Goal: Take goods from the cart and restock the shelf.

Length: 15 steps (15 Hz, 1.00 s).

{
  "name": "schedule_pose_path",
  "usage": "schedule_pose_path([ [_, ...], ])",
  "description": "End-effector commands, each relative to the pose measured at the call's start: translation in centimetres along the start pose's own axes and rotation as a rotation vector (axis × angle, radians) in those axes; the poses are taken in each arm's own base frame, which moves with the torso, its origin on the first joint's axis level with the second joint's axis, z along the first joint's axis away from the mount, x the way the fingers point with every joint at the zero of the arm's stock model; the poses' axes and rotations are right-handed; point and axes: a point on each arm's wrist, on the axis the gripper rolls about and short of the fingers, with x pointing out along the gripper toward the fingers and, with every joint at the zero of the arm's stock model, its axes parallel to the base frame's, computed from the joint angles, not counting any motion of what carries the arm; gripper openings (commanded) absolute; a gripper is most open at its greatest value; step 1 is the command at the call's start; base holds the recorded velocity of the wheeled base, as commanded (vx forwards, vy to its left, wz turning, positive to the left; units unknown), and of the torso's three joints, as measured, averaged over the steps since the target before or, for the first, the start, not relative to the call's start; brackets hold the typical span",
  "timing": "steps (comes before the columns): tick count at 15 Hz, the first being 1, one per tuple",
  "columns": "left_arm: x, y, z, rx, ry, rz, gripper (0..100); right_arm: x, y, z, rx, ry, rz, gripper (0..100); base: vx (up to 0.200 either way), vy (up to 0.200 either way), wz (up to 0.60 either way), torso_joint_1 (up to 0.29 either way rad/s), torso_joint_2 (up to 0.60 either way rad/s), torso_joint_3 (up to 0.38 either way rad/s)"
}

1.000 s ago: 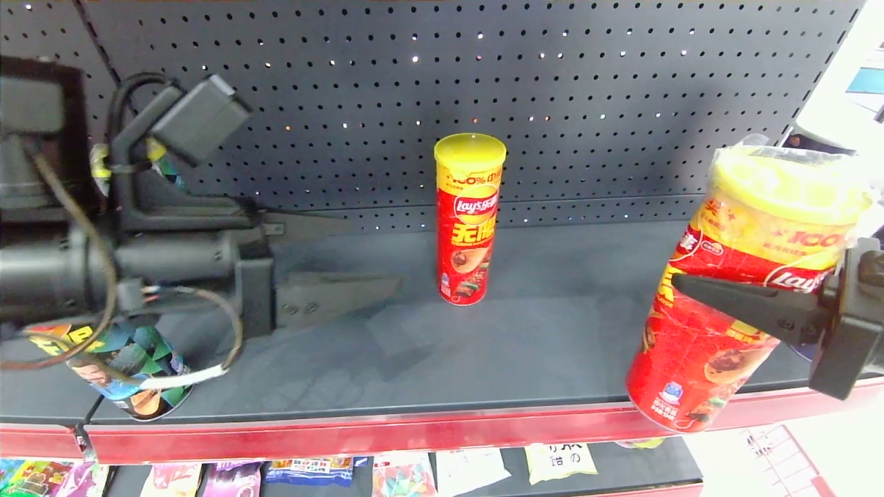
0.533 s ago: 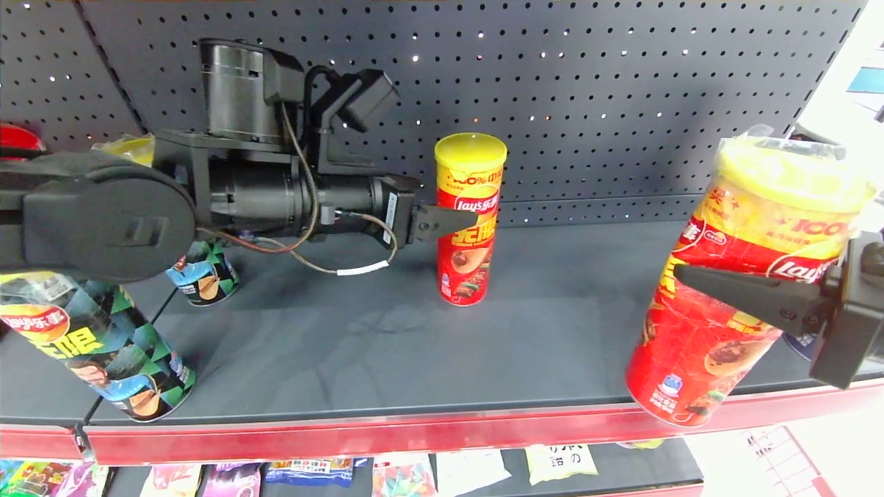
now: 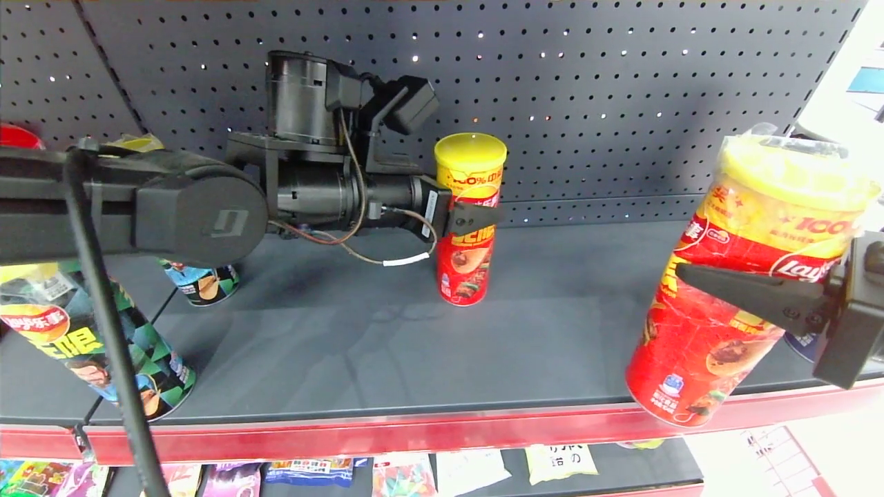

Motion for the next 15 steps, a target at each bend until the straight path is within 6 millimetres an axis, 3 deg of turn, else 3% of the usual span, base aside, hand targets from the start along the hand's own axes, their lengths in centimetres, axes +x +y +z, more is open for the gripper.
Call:
schedule_pose_path([
  [1,1.1,0.0,0.0,0.003,-0.002,0.000,100,-0.1,0.0,0.0,0.001,-0.002,0.001,0,0.000,0.000,0.00,0.000,0.00,0.000],
  [3,1.9,-0.2,-0.2,0.005,0.001,-0.006,100,-0.1,0.0,0.0,0.000,-0.003,0.001,0,0.000,0.000,0.00,0.000,0.00,0.000],
  [4,2.6,-0.3,-0.7,0.012,0.013,-0.011,0,-0.1,0.0,0.0,0.001,-0.003,-0.001,0,0.000,0.000,0.00,0.000,0.00,0.000],
  [10,2.8,-1.0,-0.8,0.026,0.008,-0.038,0,-0.3,-0.3,0.1,0.003,-0.008,-0.023,0,0.000,0.000,0.00,0.000,0.00,0.000],
  [12,1.1,-1.5,0.2,0.034,-0.025,-0.104,0,-0.3,-0.3,0.1,0.002,-0.010,-0.021,0,0.000,0.000,0.00,0.000,0.00,0.000],
  [15,-1.5,-2.4,0.1,0.035,-0.033,-0.228,0,-0.3,-0.3,0.5,0.000,-0.022,-0.022,0,0.000,0.000,0.00,0.000,0.00,0.000],
])
